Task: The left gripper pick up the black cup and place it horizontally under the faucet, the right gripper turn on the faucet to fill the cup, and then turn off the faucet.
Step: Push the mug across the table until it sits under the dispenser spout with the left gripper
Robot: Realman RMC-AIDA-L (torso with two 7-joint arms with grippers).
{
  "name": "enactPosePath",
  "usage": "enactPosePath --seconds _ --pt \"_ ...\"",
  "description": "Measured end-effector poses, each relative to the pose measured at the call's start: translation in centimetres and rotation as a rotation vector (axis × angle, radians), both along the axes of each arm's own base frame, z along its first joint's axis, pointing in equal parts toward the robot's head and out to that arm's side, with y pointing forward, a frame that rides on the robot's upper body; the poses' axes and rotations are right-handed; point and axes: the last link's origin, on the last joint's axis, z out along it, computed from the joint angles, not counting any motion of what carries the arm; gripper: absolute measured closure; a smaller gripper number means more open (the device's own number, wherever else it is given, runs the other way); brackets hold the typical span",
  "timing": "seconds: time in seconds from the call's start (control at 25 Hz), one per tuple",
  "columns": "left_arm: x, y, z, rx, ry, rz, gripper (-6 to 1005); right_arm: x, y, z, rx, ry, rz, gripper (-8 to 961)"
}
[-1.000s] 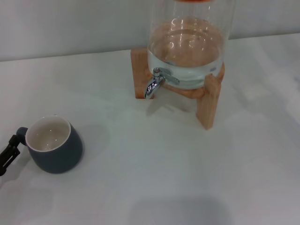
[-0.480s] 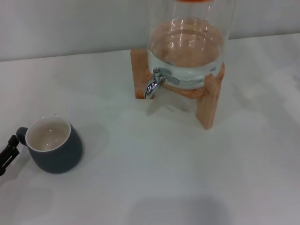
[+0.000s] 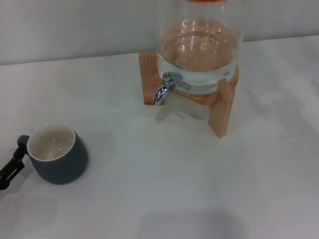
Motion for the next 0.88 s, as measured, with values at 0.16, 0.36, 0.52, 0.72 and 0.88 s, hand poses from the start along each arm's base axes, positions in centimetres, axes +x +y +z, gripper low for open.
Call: enactPosePath --seconds 0.16,0.36,0.52,0.72,0.88 --pt "0.08 0.14 0.02 0.001 0.001 -0.003 109 0.00 0.00 -0.01 0.000 0.000 0.000 275" --pt "0.20 0.35 0.05 0.001 0.003 -0.008 109 -0.04 0.03 -0.06 0.000 0.001 0.001 275" --pt "0.22 0.53 0.21 0.004 0.008 -0.010 110 -0.01 0.01 -0.02 0.004 0.003 -0.001 274" --pt "0.33 0.77 0.09 -0.005 0.017 -0.014 110 0.06 -0.08 0.01 0.007 0.005 -0.004 274" --pt "0.38 0.99 -0.15 -0.020 0.029 -0.013 110 0.08 -0.09 0.02 0.008 0.005 -0.004 274"
